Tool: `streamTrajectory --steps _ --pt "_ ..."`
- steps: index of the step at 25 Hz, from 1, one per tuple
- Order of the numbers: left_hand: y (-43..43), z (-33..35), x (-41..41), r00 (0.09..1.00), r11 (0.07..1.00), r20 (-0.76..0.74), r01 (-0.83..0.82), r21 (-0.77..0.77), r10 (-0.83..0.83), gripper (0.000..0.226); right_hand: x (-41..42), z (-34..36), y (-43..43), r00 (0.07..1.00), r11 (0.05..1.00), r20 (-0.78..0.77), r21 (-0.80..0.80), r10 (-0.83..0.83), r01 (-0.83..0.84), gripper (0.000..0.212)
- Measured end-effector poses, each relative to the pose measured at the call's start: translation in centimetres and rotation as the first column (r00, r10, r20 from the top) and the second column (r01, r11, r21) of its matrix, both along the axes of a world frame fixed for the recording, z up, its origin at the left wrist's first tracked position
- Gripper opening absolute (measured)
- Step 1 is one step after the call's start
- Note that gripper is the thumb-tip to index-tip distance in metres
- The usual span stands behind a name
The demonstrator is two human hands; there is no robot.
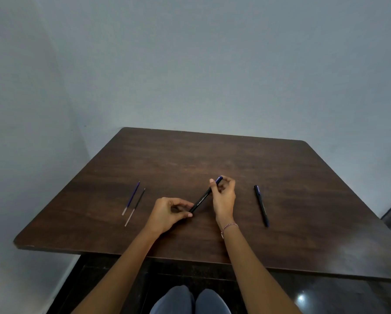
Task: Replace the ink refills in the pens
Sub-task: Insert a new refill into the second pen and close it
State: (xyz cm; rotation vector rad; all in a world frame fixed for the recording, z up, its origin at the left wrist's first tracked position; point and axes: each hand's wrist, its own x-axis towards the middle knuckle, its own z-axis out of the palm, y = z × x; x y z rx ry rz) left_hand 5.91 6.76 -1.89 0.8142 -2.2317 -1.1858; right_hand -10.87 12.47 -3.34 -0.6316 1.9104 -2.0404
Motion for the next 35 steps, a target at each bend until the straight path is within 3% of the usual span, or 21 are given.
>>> streamTrajectory --steps 3,7,13,16,19,24,30,35 --pt "0.2 0.0 0.0 0.999 1.000 0.038 0.008 -0.025 -0.007 0.037 -0.1 0.1 0.3 0.996 0.996 0.056 -0.053 0.072 -0.069 0.036" --pt "0.7 0.3 0.1 0.998 1.000 0.054 0.019 -0.010 -0.018 0.041 -0.3 0.3 0.4 0.985 0.989 0.095 -0.006 0.145 -0.145 0.033" --pt "4.4 0.0 -3.1 0.994 0.996 -0.095 -0.055 0.069 0.061 0.038 -4.4 2.8 1.1 0.883 0.911 -0.328 0.352 0.336 -0.216 0.031" --pt "6.7 0.0 -5.7 0.980 0.986 -0.158 -0.101 0.136 0.122 0.036 -7.1 3.8 2.2 0.820 0.890 -0.436 0.420 0.371 -0.179 0.025" --pt "9.1 -0.2 -8.0 0.976 0.981 -0.180 -0.092 0.169 0.122 0.037 -10.5 3.8 4.1 0.788 0.903 -0.533 0.426 0.308 -0.065 0.039" --pt "11.2 -0.1 -11.2 0.983 0.985 -0.151 -0.084 0.153 0.108 0.032 -13.9 2.4 7.0 0.882 0.927 -0.412 0.367 0.230 -0.070 0.035" --pt "11.8 -0.7 -13.0 0.999 0.992 -0.038 -0.031 -0.124 0.026 0.025 -14.3 0.9 7.6 0.938 0.950 -0.295 0.297 0.183 -0.092 0.047" --pt "11.6 -1.2 -13.4 0.999 0.980 0.010 0.038 -0.195 -0.036 0.027 -14.6 0.5 7.3 0.946 0.953 -0.282 0.294 0.162 -0.076 0.052"
